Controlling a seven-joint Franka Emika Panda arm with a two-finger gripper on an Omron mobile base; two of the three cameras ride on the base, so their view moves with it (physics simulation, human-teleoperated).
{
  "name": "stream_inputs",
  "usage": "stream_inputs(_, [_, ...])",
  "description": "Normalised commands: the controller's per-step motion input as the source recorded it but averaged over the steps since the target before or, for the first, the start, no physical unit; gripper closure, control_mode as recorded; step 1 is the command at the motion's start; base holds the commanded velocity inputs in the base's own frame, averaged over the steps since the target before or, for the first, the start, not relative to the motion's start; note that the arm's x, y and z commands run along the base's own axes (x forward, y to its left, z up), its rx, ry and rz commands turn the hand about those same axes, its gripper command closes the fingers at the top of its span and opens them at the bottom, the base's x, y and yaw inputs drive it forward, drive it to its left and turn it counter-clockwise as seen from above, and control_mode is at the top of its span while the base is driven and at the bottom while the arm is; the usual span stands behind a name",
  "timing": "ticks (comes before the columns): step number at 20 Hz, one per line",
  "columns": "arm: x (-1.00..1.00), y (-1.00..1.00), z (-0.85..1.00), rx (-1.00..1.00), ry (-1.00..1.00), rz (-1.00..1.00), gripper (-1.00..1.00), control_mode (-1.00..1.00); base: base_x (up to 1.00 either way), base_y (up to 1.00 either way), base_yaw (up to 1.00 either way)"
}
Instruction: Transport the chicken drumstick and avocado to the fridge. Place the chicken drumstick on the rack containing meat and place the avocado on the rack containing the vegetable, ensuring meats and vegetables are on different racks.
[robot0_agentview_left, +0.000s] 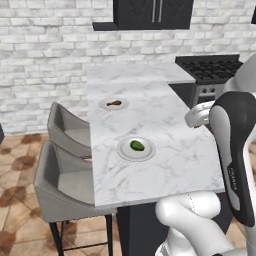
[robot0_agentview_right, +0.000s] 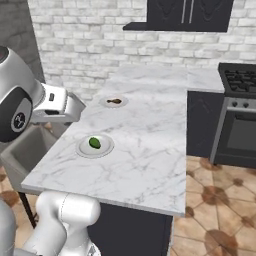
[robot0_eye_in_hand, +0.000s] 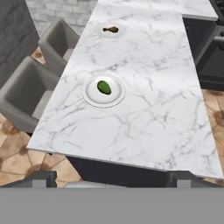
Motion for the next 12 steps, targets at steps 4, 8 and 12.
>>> stream_inputs(4, [0.0,0.0,0.0,0.0,0.0,0.0,-1.0,1.0,0.73,-0.03,0.21])
stream_inputs(8, [0.22,0.0,-0.06,0.0,0.0,0.05,-1.0,-1.0,0.61,0.0,0.14])
stream_inputs(12, [0.77,-0.01,-0.57,0.0,-0.13,0.09,-1.0,-1.0,0.0,0.0,0.0])
